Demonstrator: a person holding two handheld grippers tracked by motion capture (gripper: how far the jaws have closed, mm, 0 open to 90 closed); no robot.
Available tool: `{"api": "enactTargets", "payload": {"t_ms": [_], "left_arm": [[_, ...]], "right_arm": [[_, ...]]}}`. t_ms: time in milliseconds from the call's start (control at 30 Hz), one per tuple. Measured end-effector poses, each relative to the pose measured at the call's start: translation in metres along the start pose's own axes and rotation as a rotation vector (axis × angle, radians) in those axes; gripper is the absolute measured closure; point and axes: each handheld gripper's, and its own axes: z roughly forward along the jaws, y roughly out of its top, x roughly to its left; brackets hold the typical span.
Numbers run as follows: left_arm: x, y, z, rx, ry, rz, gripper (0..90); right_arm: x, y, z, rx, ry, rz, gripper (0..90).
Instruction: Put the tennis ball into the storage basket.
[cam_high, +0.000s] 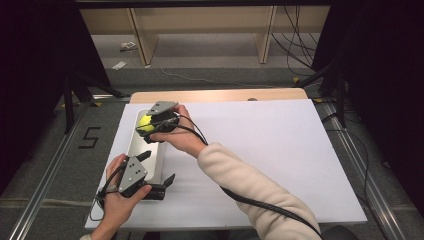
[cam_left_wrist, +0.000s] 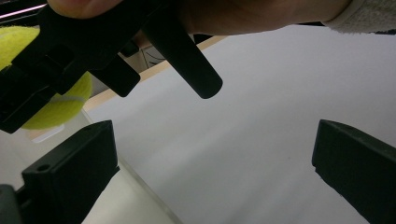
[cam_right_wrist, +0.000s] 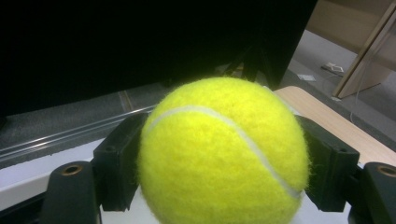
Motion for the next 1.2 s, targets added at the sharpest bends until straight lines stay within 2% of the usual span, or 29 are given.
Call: {"api": "enactTargets", "payload": {"t_ms": [1200], "left_arm": [[0.000, 0.000, -0.001, 0.002, -0.002, 0.003, 0.0]], "right_arm": [[0.005, 0.005, 0.011, 0.007, 0.017, 0.005, 26.1]]}}
